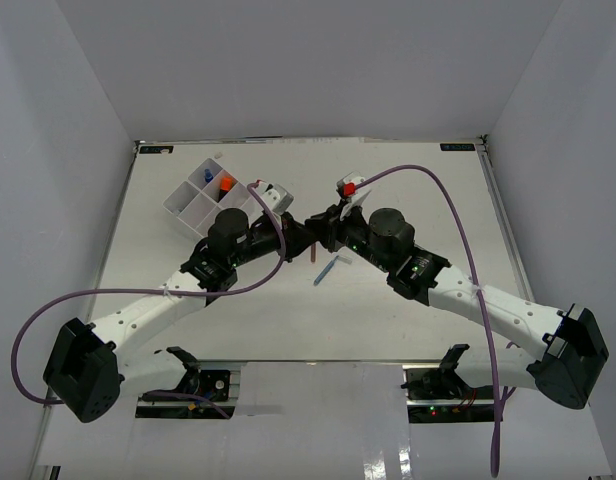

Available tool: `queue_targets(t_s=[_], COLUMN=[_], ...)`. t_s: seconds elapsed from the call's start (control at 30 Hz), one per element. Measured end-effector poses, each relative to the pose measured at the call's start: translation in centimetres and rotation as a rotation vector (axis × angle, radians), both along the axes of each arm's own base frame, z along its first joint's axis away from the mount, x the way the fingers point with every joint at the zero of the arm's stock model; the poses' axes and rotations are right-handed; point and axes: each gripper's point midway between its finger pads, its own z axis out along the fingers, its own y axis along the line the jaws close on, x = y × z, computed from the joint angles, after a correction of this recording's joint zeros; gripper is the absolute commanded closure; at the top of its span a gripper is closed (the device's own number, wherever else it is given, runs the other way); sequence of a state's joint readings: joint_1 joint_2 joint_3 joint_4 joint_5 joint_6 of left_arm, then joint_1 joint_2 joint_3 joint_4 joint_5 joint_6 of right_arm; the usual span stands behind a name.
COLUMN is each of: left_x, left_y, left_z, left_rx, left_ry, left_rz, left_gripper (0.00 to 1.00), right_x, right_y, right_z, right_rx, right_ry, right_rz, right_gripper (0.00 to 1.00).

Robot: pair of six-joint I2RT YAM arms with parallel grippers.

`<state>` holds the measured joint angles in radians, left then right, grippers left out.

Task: Sort the stationery into containers
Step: Place the pen in the storage box.

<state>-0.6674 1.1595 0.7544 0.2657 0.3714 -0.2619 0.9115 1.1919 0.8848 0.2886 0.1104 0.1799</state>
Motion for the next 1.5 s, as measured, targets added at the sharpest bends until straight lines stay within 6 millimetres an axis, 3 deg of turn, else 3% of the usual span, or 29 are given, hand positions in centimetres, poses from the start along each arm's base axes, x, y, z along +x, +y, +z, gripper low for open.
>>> queue_targets(t_s=[0.1,0.13,0.2,0.3,0.4,0.47,0.57,0.63,0.87,0.97,1.13,1.33,1.5], left_x=[0.0,0.0,0.2,0.7,1.6,2.6,4.2,5.9,11.4,12.7,15.4,17.3,17.9], left_y=[0.0,0.0,0.1,1.0,2.5,3.9,6.1,8.8,21.9,25.3,28.3,29.8,30.1], left_z=[0.0,0.0,0.1,-0.2,-1.0,-1.1,-0.7,-0.3,0.6,1.1,-1.7,-6.3,-8.0], left_rx=[0.002,0.002,0.001,0.007,0.025,0.040,0.061,0.085,0.145,0.151,0.223,0.294,0.313], left_ry=[-0.003,-0.004,-0.010,-0.017,-0.020,-0.034,-0.068,-0.101,-0.149,-0.186,-0.169,-0.095,-0.069], left_rz=[0.000,0.002,0.017,0.076,0.177,0.269,0.408,0.536,0.997,1.099,1.165,1.169,1.163], left_gripper=[0.90,0.91,0.93,0.95,0.96,0.97,0.97,0.98,0.97,0.97,0.97,0.96,0.82], right_x=[0.1,0.1,0.2,0.1,0.2,0.2,0.2,0.1,-0.6,-1.0,-1.7,-1.8,-1.7], right_y=[0.0,-0.1,-0.3,-1.3,-3.0,-4.6,-7.4,-9.0,-12.8,-13.5,-14.2,-14.8,-14.9], right_z=[0.0,0.0,0.1,0.4,1.4,2.4,3.2,2.6,-4.9,-7.7,-9.5,-9.7,-9.4], right_rx=[0.000,0.001,0.004,0.014,0.026,0.036,0.053,0.046,-0.089,-0.142,-0.176,-0.169,-0.158], right_ry=[0.000,0.000,0.000,-0.007,-0.017,-0.034,-0.057,-0.059,0.002,0.026,0.019,-0.005,-0.011], right_rz=[-0.004,-0.007,-0.017,-0.053,-0.116,-0.173,-0.266,-0.319,-0.421,-0.419,-0.406,-0.409,-0.415], right_gripper=[0.81,0.69,0.56,0.20,0.02,0.10,0.10,0.10,0.10,0.10,0.10,0.10,0.10])
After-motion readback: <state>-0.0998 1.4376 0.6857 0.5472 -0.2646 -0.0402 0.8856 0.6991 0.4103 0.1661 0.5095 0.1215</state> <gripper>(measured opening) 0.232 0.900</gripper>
